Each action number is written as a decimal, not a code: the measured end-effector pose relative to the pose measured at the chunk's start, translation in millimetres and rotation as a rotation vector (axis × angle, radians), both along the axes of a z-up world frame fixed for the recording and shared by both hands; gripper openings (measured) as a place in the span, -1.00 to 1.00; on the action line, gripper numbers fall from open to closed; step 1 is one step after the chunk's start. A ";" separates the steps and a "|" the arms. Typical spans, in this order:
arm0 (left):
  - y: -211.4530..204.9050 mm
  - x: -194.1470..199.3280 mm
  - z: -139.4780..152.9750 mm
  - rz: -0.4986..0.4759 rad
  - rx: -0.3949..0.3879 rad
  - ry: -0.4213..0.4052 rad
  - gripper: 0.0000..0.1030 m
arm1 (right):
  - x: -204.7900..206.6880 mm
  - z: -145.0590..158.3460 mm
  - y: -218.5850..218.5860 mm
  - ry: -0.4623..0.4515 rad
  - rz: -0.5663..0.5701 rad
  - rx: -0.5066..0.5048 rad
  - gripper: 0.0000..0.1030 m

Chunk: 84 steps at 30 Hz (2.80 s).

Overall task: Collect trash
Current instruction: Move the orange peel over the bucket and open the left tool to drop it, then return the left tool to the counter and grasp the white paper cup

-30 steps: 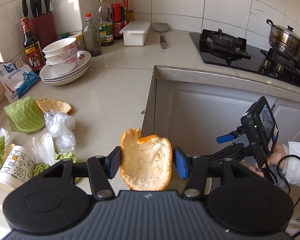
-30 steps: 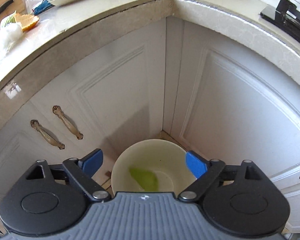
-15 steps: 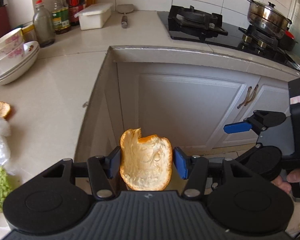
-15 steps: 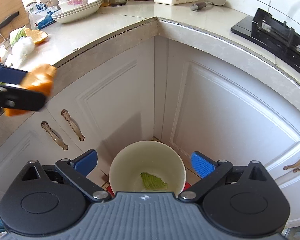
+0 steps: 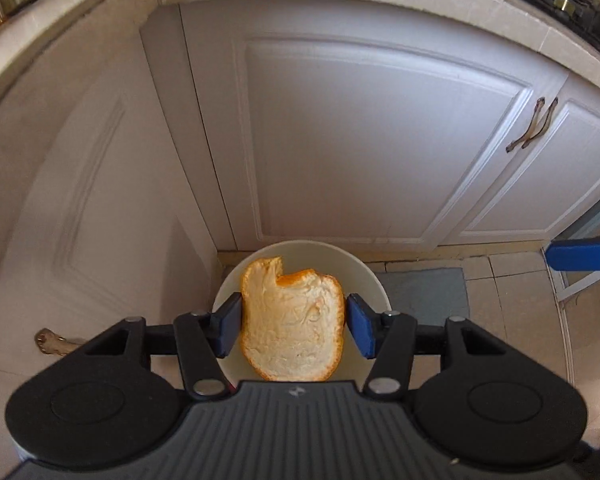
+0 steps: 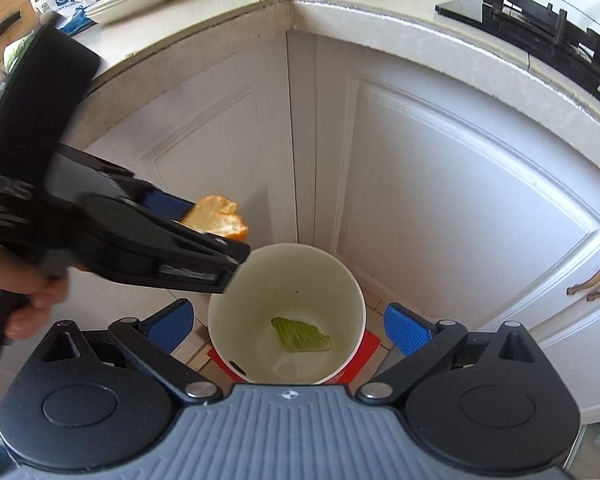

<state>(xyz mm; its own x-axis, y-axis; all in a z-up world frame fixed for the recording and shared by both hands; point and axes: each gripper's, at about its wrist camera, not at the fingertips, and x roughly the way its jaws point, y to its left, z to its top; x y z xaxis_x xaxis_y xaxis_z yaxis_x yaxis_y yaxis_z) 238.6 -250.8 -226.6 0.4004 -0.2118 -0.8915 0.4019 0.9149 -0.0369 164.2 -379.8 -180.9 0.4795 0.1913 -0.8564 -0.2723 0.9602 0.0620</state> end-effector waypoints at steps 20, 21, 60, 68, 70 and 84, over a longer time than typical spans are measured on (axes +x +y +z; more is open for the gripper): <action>-18.4 21.3 -48.5 0.000 0.052 -0.003 0.64 | -13.8 -0.6 -18.8 0.010 -0.073 -0.044 1.00; -17.2 21.5 -46.3 0.000 0.049 -0.005 0.64 | -14.3 0.4 -18.9 0.007 -0.073 -0.044 1.00; 101.3 -86.4 180.9 0.112 -0.026 -0.359 0.99 | -2.7 109.3 42.4 -0.226 0.136 -0.015 1.00; 180.1 -98.5 190.2 0.267 0.078 -0.373 0.99 | 6.5 125.7 98.0 -0.249 0.272 0.016 1.00; 198.9 -99.5 192.2 0.301 0.110 -0.378 0.99 | 9.4 127.2 110.7 -0.251 0.303 0.029 1.00; 302.9 -75.3 175.9 0.389 0.178 -0.282 0.99 | 22.0 122.2 187.0 -0.227 0.430 0.045 1.00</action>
